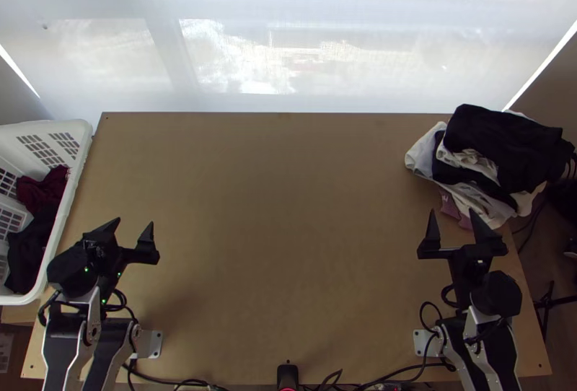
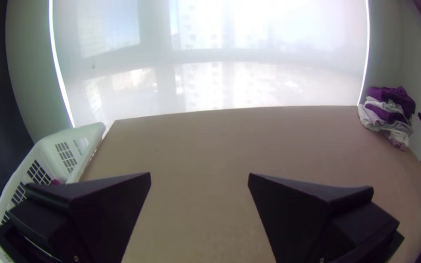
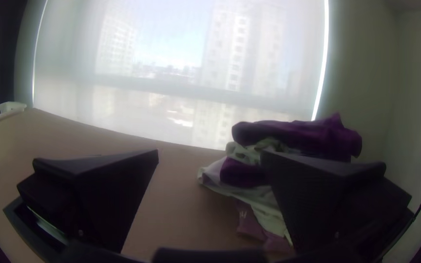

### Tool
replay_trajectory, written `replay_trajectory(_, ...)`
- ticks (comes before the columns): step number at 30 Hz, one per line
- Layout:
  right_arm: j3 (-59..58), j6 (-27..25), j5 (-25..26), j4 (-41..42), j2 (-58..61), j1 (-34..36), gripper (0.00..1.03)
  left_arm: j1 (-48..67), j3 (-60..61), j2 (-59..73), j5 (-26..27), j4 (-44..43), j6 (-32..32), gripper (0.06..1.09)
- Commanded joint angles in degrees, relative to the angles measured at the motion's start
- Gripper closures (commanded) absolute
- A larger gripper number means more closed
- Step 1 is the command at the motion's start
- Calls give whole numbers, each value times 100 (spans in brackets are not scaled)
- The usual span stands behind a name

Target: Fold the t-shirt

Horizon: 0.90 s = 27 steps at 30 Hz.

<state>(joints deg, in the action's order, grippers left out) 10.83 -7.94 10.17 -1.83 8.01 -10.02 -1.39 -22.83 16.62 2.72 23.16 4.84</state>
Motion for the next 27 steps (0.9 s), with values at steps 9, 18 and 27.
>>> replay_trajectory(9,-512,584,143,-714,-810,-193,5,-257,956,-1680,-52,154,-370,11)
replay_trajectory(18,-529,918,134,-995,-810,-44,5,-441,868,-1680,-61,681,-291,11)
replay_trajectory(27,-529,918,134,-995,-810,-35,5,-441,859,-1680,-61,743,-291,11)
